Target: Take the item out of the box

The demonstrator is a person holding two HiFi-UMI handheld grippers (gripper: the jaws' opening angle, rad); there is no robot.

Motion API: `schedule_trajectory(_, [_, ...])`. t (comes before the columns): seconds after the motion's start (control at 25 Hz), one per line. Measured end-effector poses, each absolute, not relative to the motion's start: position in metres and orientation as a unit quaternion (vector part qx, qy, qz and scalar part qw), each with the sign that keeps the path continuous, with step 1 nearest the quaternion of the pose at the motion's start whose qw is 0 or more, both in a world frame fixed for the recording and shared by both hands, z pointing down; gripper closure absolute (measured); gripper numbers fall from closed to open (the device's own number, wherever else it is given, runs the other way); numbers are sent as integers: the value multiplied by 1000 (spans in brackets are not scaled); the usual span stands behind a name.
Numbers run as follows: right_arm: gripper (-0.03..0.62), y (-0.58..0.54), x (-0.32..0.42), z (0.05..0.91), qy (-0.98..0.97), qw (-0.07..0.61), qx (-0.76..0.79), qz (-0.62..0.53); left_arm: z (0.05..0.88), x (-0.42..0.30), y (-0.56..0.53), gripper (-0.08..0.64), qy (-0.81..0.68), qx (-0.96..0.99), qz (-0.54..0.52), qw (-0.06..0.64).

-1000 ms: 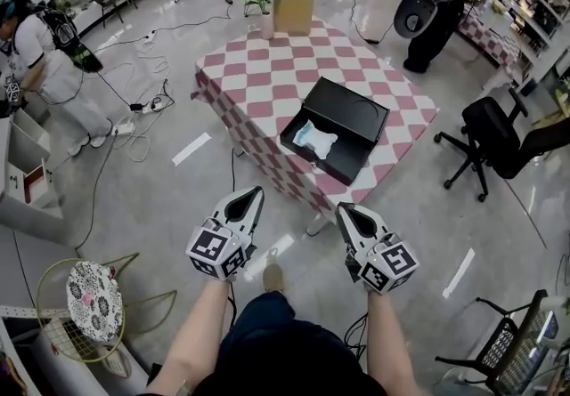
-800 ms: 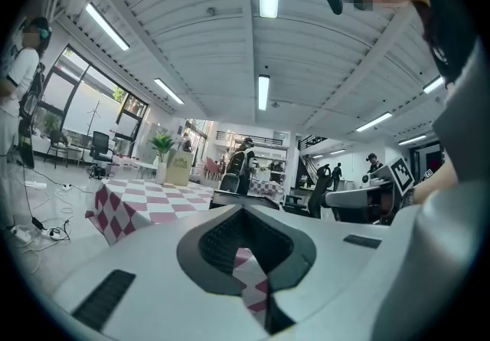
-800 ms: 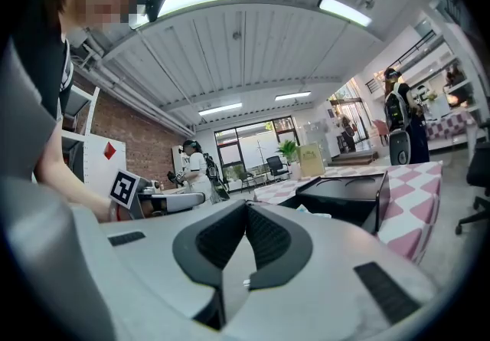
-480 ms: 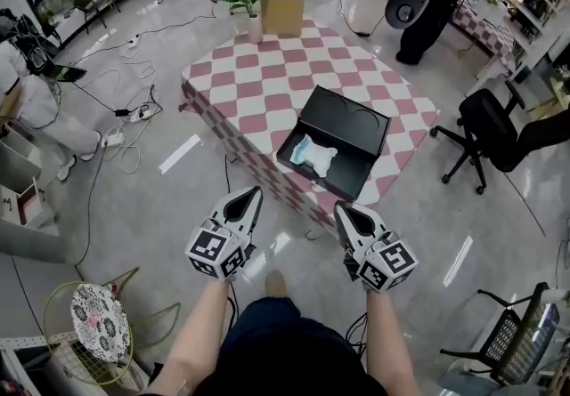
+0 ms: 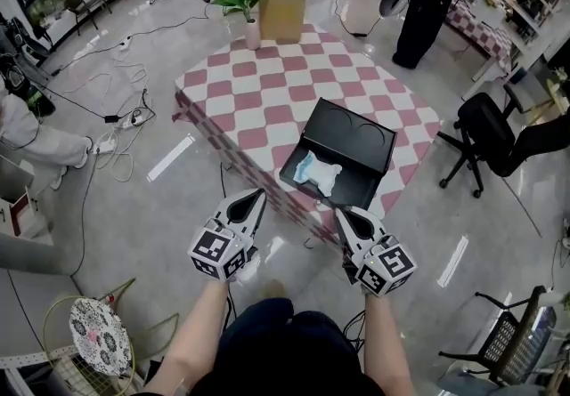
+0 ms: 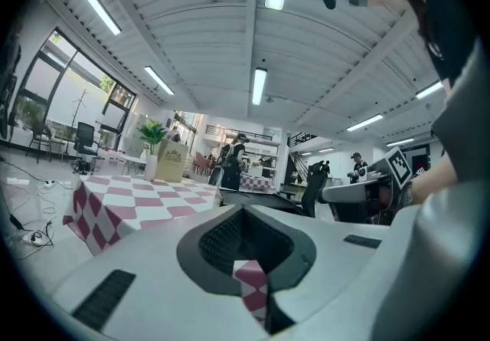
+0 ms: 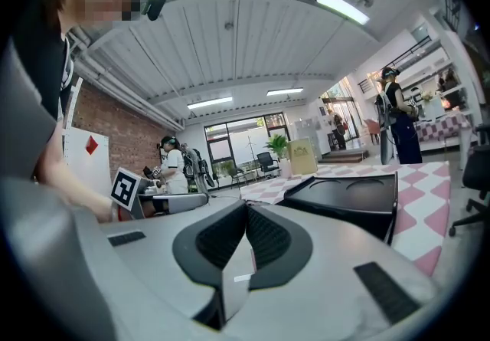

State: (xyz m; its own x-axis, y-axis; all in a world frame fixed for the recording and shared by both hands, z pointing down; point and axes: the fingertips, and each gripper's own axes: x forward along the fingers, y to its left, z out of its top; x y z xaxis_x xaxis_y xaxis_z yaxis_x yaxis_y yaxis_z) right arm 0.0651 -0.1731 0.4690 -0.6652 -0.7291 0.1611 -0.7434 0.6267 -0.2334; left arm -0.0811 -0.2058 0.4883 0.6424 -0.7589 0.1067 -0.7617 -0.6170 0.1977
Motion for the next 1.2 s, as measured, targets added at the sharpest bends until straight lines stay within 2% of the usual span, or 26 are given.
schedule_trajectory(1.2, [586, -255, 46, 517, -903, 227, 348, 107, 520, -48, -265, 557, -400, 907, 28, 132])
